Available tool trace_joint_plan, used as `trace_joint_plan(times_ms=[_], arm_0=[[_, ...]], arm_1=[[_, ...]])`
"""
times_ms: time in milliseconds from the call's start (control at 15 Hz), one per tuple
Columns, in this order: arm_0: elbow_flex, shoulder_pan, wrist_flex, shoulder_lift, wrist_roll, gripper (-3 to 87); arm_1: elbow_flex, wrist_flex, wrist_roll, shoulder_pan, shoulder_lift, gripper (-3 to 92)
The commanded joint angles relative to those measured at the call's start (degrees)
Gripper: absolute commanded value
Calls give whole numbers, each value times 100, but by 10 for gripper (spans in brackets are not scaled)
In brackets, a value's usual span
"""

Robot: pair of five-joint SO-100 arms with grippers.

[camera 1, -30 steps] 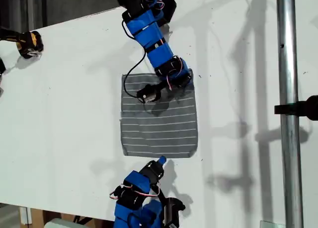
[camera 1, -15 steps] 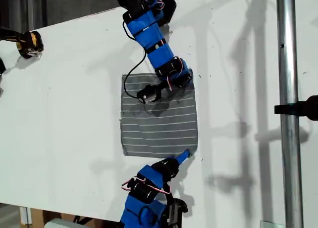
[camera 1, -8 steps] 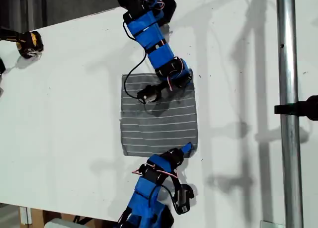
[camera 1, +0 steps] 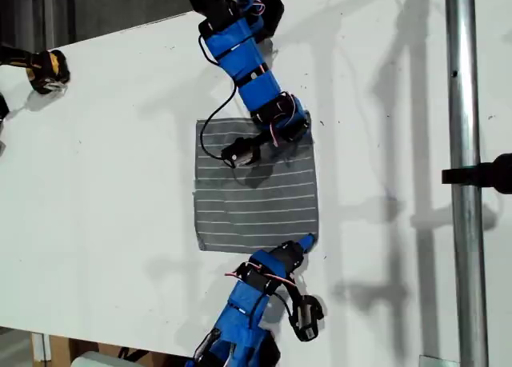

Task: Grasp corners of a towel and fold twice.

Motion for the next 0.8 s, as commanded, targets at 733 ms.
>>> trace_joint_plan(times_ms=[733], arm_0=[[-308, 158, -255, -765, -905, -15]], arm_1=[[-211, 211, -9, -141, 0, -1]])
